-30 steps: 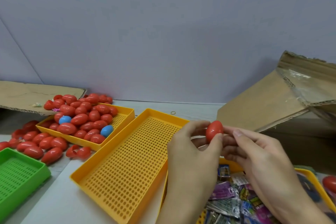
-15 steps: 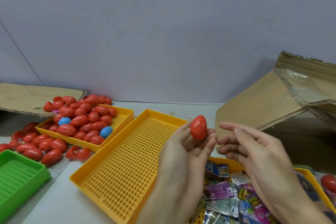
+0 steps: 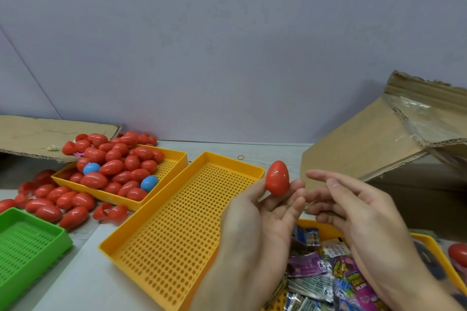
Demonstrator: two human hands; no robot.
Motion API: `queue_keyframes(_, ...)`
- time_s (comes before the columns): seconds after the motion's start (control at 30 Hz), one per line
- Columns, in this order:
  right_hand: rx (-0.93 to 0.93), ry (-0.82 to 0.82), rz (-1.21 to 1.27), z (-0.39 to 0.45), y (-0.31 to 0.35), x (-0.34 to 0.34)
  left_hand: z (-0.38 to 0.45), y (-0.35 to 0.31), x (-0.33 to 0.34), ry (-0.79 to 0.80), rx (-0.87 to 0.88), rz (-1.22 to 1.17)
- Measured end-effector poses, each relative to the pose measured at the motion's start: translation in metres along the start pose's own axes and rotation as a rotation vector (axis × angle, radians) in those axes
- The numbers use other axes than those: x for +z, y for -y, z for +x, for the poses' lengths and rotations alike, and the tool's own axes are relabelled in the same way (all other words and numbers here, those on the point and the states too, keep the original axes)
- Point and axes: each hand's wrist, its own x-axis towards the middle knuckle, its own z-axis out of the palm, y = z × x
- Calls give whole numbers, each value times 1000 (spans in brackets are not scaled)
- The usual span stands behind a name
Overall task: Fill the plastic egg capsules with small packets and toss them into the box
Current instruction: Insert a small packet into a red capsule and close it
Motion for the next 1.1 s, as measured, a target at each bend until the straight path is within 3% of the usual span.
queue_keyframes(0.2, 8, -2, -14, -1, 2, 0, 6, 4, -2, -12, 140, 76)
queue_keyframes(0.43, 22, -11, -15, -2, 4, 0, 6, 4, -3, -7, 180, 102)
queue_keyframes(0.5, 20, -18, -23, -2, 6, 0, 8, 6, -5, -48, 276, 222)
queue_keyframes(0.63, 11, -30, -53, -3, 8, -4, 12, 8, -8, -103, 566, 736)
queue_keyframes(0.7, -12, -14, -84, -4, 11, -6, 13, 8, -8, -85, 616, 799)
queue_keyframes(0.87, -108, 178, -412, -12, 23, -10, 14, 3, -9, -83, 580, 768)
queue_keyframes(1.0, -94, 404, -804, -19, 22, -2, 17, 0, -12, -136, 597, 776)
queue_keyframes(1.1, -66, 473, -963, -19, 18, -1, 18, 0, -14, -149, 615, 792)
